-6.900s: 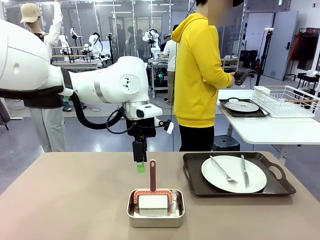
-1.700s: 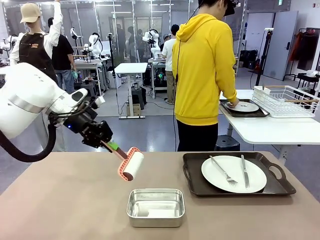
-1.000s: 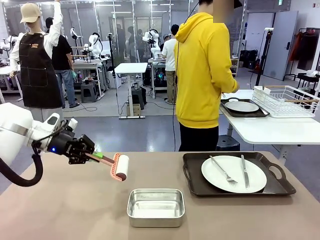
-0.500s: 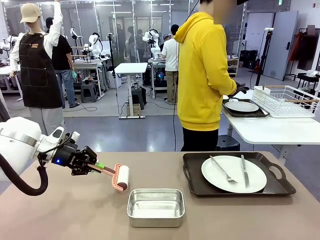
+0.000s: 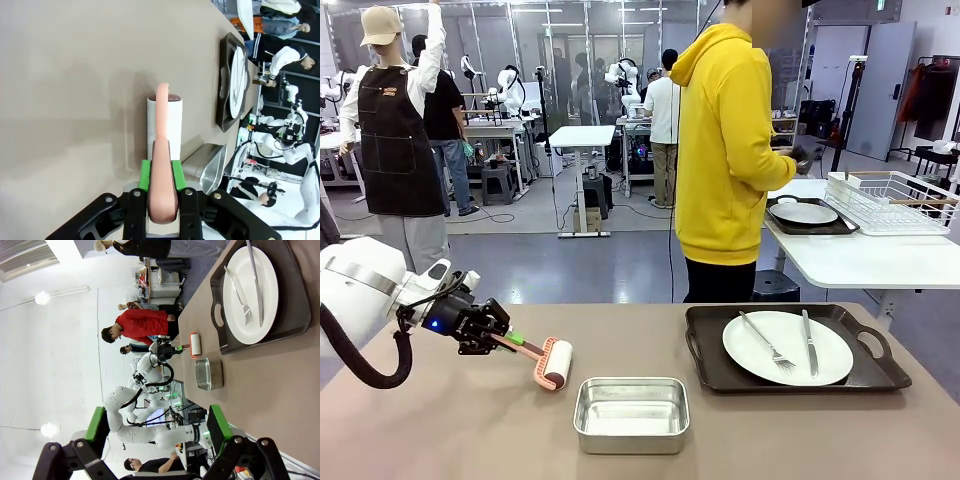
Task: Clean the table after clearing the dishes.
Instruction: When the left (or right) Handle tray is removed, use the left hand (or right hand) to clean the left (or right) side of the table with the Lint Roller.
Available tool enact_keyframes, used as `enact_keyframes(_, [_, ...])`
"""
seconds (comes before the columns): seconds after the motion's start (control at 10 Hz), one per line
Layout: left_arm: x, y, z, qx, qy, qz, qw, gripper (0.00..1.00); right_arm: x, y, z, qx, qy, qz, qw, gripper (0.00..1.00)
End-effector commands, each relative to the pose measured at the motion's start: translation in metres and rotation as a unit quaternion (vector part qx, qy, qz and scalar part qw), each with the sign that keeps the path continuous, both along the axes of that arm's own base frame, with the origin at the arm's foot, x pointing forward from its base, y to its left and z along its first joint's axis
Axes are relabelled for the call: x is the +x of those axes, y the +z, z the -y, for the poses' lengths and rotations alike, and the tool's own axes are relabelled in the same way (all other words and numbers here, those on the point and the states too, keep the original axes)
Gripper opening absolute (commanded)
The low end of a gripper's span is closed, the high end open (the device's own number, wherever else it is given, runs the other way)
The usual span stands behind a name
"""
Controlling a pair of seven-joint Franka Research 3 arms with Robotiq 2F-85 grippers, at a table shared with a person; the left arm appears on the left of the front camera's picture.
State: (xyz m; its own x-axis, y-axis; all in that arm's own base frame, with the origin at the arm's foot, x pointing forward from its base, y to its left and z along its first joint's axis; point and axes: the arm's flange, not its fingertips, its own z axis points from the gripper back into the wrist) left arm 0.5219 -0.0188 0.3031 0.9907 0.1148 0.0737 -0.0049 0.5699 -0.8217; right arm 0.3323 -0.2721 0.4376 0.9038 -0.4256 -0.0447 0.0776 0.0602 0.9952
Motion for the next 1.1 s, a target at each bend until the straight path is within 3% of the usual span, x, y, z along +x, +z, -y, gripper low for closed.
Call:
enact_keyframes(0.0, [0.010,-0.025,-0.040,0.046,0.017,-0.005,0.999,0.21,-0.003,0.002,0.000,0.004,0.003,0.004,1.000,1.00])
enact_keyframes(0.5, [-0.004,-0.017,-0.131,0.054,0.033,0.014,0.998,0.21,-0.003,0.002,0.000,0.004,0.003,0.004,1.000,1.00])
enact_keyframes(1.0, [-0.010,0.002,-0.236,0.150,0.095,0.019,0.984,0.21,-0.003,0.002,0.000,0.004,0.003,0.004,1.000,1.00])
